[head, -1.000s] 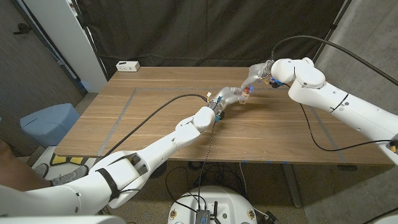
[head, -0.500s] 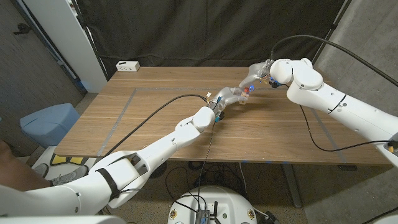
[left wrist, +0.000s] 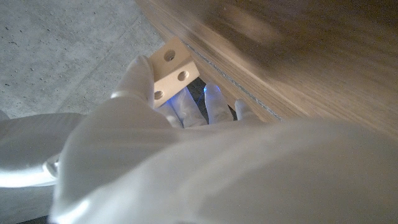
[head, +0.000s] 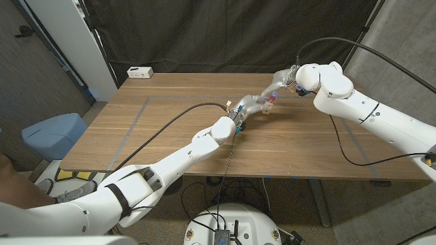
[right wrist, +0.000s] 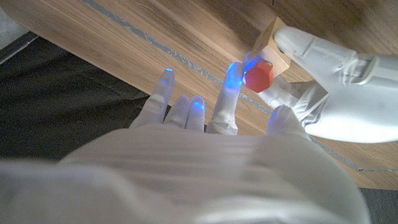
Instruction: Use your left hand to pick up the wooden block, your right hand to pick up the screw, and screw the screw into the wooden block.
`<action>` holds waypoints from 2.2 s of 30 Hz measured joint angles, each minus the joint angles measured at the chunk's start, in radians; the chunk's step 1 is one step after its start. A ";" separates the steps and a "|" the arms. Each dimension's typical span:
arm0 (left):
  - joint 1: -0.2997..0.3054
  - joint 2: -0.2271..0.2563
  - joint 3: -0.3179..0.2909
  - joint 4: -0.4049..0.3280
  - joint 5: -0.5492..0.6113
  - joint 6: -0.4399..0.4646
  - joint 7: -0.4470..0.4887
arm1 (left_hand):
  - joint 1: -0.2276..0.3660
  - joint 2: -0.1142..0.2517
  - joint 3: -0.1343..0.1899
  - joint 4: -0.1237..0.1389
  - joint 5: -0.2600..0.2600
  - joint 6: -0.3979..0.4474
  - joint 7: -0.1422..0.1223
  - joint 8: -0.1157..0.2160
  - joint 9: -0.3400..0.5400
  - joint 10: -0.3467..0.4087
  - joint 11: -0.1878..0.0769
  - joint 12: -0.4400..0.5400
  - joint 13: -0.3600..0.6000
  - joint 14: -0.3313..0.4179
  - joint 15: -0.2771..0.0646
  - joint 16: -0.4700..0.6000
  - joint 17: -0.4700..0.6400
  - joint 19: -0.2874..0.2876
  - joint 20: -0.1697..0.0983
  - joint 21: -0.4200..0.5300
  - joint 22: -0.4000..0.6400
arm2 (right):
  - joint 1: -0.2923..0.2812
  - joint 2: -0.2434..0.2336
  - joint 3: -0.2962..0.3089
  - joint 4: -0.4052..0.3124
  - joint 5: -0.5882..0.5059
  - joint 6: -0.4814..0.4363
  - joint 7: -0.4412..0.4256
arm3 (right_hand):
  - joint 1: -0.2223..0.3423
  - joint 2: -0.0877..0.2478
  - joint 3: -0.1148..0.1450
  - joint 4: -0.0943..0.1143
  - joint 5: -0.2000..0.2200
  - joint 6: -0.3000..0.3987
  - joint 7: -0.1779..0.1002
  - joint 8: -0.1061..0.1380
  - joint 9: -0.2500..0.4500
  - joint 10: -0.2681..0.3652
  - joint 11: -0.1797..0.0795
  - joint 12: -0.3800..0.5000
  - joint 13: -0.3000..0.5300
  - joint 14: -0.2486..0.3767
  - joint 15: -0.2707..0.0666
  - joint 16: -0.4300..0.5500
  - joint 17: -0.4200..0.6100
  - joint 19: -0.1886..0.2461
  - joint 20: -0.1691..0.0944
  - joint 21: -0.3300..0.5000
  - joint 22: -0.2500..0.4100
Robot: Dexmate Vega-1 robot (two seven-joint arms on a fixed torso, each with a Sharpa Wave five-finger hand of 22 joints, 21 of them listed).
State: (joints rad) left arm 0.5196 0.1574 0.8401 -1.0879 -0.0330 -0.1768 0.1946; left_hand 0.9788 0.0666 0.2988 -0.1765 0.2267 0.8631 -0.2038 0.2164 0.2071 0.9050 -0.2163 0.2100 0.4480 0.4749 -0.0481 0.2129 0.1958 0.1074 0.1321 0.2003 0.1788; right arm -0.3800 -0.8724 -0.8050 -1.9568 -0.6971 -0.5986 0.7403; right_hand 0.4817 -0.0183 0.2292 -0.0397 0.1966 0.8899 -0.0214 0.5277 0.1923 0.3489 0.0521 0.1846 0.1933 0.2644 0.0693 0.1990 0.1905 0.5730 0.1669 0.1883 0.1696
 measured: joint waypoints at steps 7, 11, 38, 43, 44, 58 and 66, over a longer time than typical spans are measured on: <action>0.003 0.000 0.002 -0.007 0.000 0.003 0.000 | 0.000 0.000 0.000 0.000 0.000 0.000 0.000 0.000 0.000 0.000 0.000 0.000 0.000 0.000 0.000 -0.006 0.000 0.000 0.000 0.000 0.000 | -0.004 -0.012 0.017 -0.011 0.017 0.007 0.019 | 0.016 -0.003 0.008 -0.029 0.008 -0.111 0.003 -0.053 0.006 -0.048 0.012 -0.004 0.005 -0.029 0.029 -0.008 -0.005 -0.012 0.012 0.000 0.000; 0.006 0.001 0.002 -0.012 0.000 0.006 0.000 | 0.000 0.000 0.000 0.000 0.000 0.000 0.000 0.000 0.000 0.000 0.000 0.000 0.000 0.000 0.000 -0.006 0.000 0.000 0.000 0.000 0.000 | -0.009 -0.019 0.026 -0.016 0.027 0.011 0.024 | 0.022 -0.003 0.010 -0.038 0.008 -0.155 0.009 -0.071 0.010 -0.063 0.017 -0.004 0.005 -0.035 0.035 -0.008 -0.005 -0.016 0.016 0.000 0.000; 0.026 0.009 -0.004 -0.037 0.001 0.015 0.015 | 0.000 0.000 0.003 -0.003 0.000 -0.004 0.004 0.001 -0.005 0.002 0.002 0.000 0.000 0.000 0.000 -0.006 0.001 0.000 0.000 0.000 0.000 | -0.025 -0.071 0.076 -0.064 0.118 0.064 0.051 | 0.114 -0.003 0.039 -0.111 0.009 -0.463 0.004 -0.223 0.024 -0.255 0.047 -0.004 0.009 -0.153 0.095 -0.018 -0.005 -0.073 0.048 -0.004 0.000; 0.026 0.009 -0.005 -0.036 0.000 0.010 0.015 | 0.000 0.000 0.003 -0.003 0.000 -0.004 0.004 0.002 -0.005 0.002 0.002 0.000 0.000 0.000 0.000 -0.006 0.002 0.000 0.000 0.000 0.000 | -0.021 -0.078 0.078 -0.070 0.124 0.072 0.065 | 0.142 -0.007 0.051 -0.123 0.002 -0.492 -0.004 -0.239 0.024 -0.294 0.044 -0.004 0.009 -0.169 0.100 -0.018 -0.005 -0.080 0.046 -0.004 0.000; 0.026 0.009 -0.006 -0.035 -0.001 0.008 0.015 | 0.000 0.000 0.003 -0.003 0.000 -0.003 0.003 0.002 -0.005 0.002 0.002 0.000 0.000 0.000 0.000 -0.006 0.001 0.000 0.000 0.000 0.000 | -0.019 -0.081 0.078 -0.071 0.125 0.074 0.068 | 0.150 -0.012 0.053 -0.125 0.002 -0.499 -0.008 -0.242 0.028 -0.296 0.043 -0.004 0.009 -0.174 0.099 -0.018 -0.005 -0.082 0.046 -0.004 0.000; 0.017 0.002 -0.006 -0.015 -0.003 -0.005 0.012 | 0.000 0.000 0.003 -0.003 0.000 -0.003 0.003 0.002 -0.004 0.002 0.002 -0.002 0.000 0.000 0.000 -0.006 0.002 0.000 0.000 0.000 0.000 | -0.022 -0.096 0.081 -0.072 0.116 0.105 0.072 | 0.267 -0.042 0.087 -0.142 0.002 -0.538 -0.088 -0.258 0.033 -0.357 -0.024 -0.001 0.009 -0.207 0.076 -0.013 -0.003 -0.096 0.046 -0.004 -0.001; 0.014 0.000 -0.006 -0.008 -0.004 -0.006 0.011 | 0.000 0.000 0.003 -0.003 -0.001 -0.003 0.003 0.002 -0.005 0.002 0.001 -0.002 0.000 0.000 0.000 -0.006 0.002 0.000 0.000 0.000 0.000 | -0.041 -0.102 0.091 -0.068 0.103 0.128 0.043 | 0.311 -0.058 0.097 -0.141 0.002 -0.504 -0.135 -0.250 0.033 -0.343 -0.049 0.010 0.009 -0.202 0.052 -0.009 -0.005 -0.096 0.046 -0.004 -0.002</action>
State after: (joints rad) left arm 0.5333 0.1570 0.8339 -1.0963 -0.0369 -0.1826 0.2059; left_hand 0.9788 0.0663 0.3017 -0.1794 0.2256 0.8599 -0.2006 0.2184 0.2025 0.9065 -0.2148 0.2080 0.4479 0.4749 -0.0481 0.2072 0.1979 0.1073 0.1320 0.2002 0.1788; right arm -0.4207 -0.9743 -0.7138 -2.0250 -0.5937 -0.4708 0.7832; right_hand 0.7925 -0.0764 0.3263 -0.1804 0.1981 0.3862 -0.1562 0.2780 0.2258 0.0056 0.0027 0.1948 0.2023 0.0624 0.1210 0.1899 0.1858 0.4767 0.2127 0.1844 0.1674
